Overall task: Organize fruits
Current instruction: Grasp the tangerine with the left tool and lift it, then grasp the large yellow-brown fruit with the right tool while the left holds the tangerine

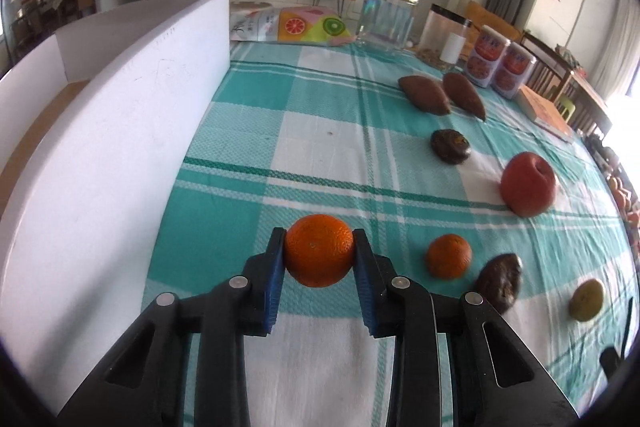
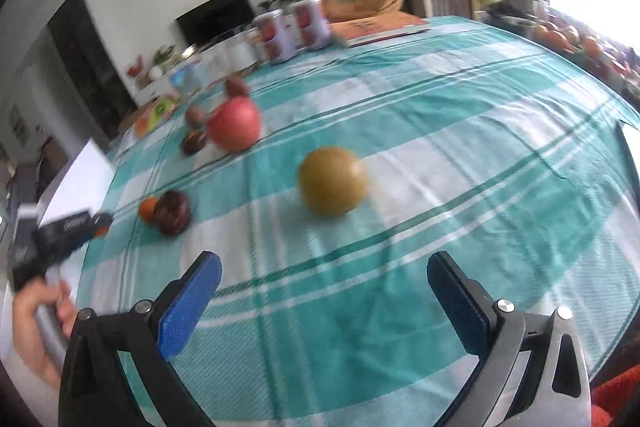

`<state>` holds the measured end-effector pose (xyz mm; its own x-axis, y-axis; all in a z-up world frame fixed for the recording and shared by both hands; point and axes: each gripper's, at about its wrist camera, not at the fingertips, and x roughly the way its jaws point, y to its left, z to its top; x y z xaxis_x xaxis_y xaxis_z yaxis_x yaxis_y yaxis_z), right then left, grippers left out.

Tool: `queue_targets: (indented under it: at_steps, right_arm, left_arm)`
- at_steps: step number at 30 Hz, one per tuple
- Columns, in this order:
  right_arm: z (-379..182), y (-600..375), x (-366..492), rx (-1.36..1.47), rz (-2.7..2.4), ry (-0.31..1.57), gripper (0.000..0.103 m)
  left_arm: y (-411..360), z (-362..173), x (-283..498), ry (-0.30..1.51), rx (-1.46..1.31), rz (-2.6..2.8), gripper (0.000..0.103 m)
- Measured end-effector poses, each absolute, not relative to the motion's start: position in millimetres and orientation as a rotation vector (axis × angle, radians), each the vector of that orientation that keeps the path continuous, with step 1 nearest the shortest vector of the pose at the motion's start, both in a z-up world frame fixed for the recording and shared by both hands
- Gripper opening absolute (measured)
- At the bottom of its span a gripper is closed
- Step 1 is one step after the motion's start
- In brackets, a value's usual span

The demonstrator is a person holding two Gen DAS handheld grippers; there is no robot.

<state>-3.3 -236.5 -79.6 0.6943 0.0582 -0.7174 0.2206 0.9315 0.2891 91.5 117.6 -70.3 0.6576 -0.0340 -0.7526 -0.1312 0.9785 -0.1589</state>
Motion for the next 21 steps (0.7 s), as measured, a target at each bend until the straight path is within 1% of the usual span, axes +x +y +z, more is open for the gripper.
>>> queue_targets:
  at_steps: [3, 6, 7, 8, 10, 11, 12, 13, 21]
  right_arm:
    - [-79.5, -241.7, 27.3, 0.348, -0.035, 0.855, 0.095]
    - [-75.9, -234.4, 53.2, 0.307, 0.001, 0.872, 0.095]
    - [-76.6, -232.4, 61.6, 0.303, 0.006, 0.884, 0.091]
    - [-79.8, -230.5, 69.2, 0.297, 0.007, 0.903, 0.081]
    - [-90.3, -229.1, 80.7, 0.294, -0.002, 0.960, 0.072]
    - [-95.1, -229.9, 83.1, 0.300, -0.014, 0.983, 0.065]
    - [-95.2, -231.3, 79.1, 0.294, -0.035, 0.967, 0.059]
    - [-93.2, -233.5, 76.8, 0.297, -0.043, 0.954, 0.049]
    - [-70.7, -244.2, 37.1, 0.406, 0.046, 0.891, 0.049]
  left_arm:
    - [104.8, -65.4, 69.1, 0.873, -0.210, -0.022, 0.033]
    - [92.5, -59.0, 53.0, 0.888, -0.200, -0.086, 0.033]
    - [89.2, -56.2, 48.3, 0.889, -0.197, -0.101, 0.033]
    - [86.6, -53.3, 44.2, 0.890, -0.195, -0.117, 0.033]
    - [83.3, -47.0, 35.9, 0.892, -0.193, -0.143, 0.033]
    - [82.6, -44.0, 32.5, 0.892, -0.191, -0.156, 0.033]
    - [81.3, -40.9, 28.2, 0.889, -0.186, -0.168, 0.033]
    - [80.1, -38.0, 23.6, 0.882, -0.177, -0.177, 0.033]
    - [70.1, -34.7, -8.5, 0.895, -0.174, -0.271, 0.033]
